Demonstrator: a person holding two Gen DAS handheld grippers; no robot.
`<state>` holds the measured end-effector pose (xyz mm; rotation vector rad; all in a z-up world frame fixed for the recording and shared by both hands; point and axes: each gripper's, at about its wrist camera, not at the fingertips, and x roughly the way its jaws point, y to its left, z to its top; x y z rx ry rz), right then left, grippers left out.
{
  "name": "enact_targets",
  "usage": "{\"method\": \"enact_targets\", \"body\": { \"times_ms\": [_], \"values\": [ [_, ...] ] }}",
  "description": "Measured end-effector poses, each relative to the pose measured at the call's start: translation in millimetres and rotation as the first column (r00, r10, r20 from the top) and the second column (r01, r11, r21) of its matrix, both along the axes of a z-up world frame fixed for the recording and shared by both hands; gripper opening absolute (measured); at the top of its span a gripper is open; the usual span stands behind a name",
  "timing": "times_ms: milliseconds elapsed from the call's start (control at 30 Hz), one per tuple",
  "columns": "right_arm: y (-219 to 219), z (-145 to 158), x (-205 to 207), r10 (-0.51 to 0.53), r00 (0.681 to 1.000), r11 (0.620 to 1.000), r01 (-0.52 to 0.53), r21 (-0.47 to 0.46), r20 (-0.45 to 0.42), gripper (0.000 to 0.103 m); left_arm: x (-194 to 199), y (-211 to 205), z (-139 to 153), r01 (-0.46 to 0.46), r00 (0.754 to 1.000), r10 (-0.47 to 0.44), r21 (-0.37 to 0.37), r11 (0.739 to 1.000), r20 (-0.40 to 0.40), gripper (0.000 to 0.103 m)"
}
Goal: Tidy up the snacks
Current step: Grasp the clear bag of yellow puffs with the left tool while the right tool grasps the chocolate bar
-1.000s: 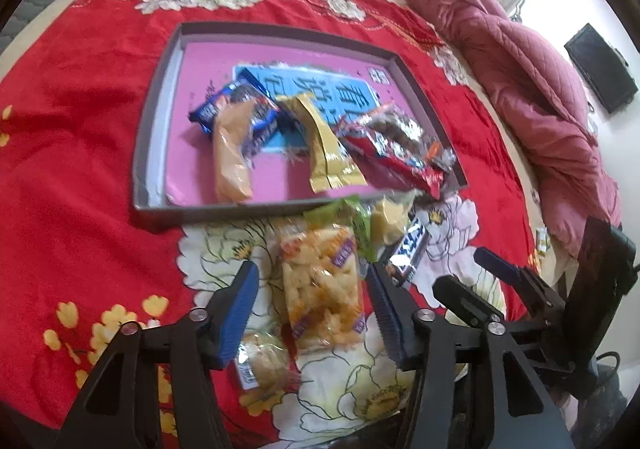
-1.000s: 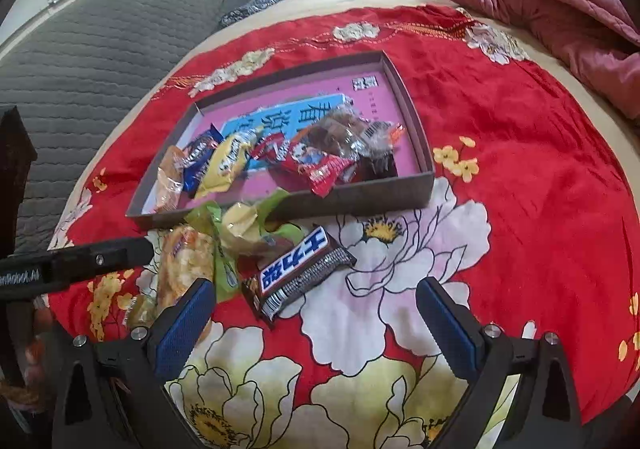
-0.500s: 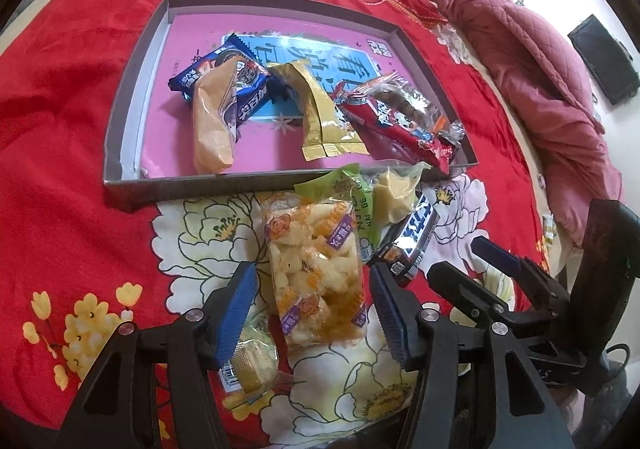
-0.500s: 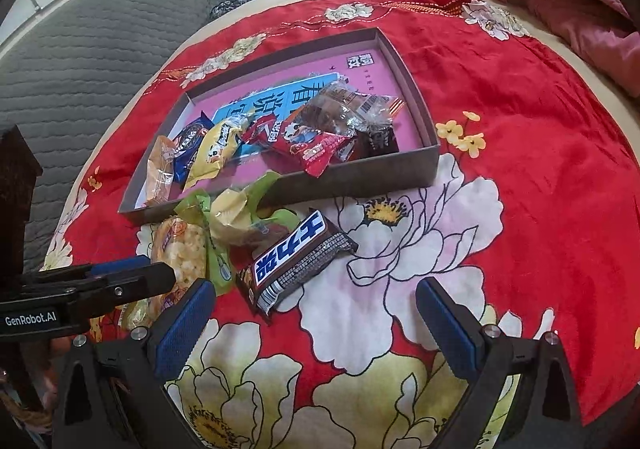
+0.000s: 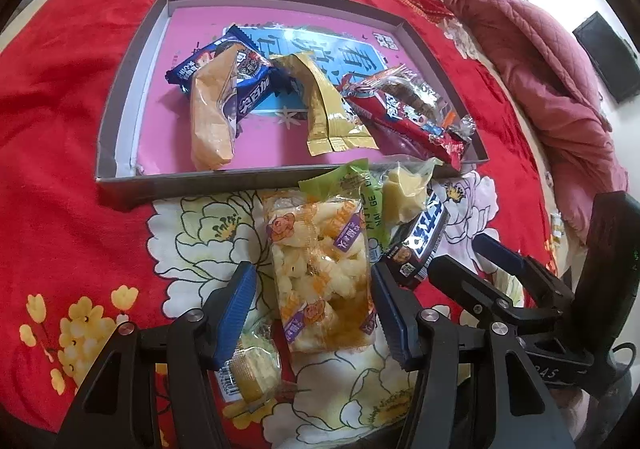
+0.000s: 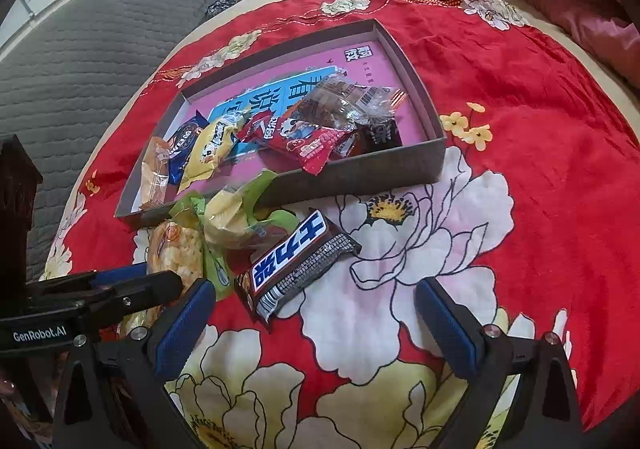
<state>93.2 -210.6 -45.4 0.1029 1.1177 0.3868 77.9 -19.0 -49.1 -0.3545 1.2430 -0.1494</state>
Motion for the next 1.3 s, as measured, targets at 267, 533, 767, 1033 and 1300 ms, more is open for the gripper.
{"method": "enact_targets", "body": {
  "times_ms": [267, 533, 767, 1033, 1300],
  "values": [
    [9, -4, 8, -0.015, 1.0, 1.0, 0.015, -0.007, -0.001, 0.101, 1, 10, -3, -0.034, 0.999, 0.034, -0.014, 0.999, 0.003, 0.061],
    [22, -10, 14, -0.016, 1.0, 0.999, 0.016, -0.051, 0.009, 0.092, 0, 14, 0, -0.043, 0.999, 0.043, 0.009, 0.999, 0.025, 0.061],
    [38, -18, 13, 0.075, 0.996, 0.977, -0.062, -0.202, 0.057, 0.08, 0, 13, 0, -0.04, 0.999, 0.04, 0.011, 0.999, 0.024, 0.061],
    [13, -13, 11, 0.076, 0.995, 0.982, -0.063, -0.178, 0.068, 0.048, 0, 10, -3, -0.038, 0.999, 0.038, 0.014, 0.999, 0.018, 0.061],
    [-1, -15, 23, 0.025, 0.998, 0.996, -0.02, -0.086, 0.066, 0.046, 3, 3, -10, -0.046, 0.999, 0.046, 0.022, 0.999, 0.004, 0.061]
  ]
}}
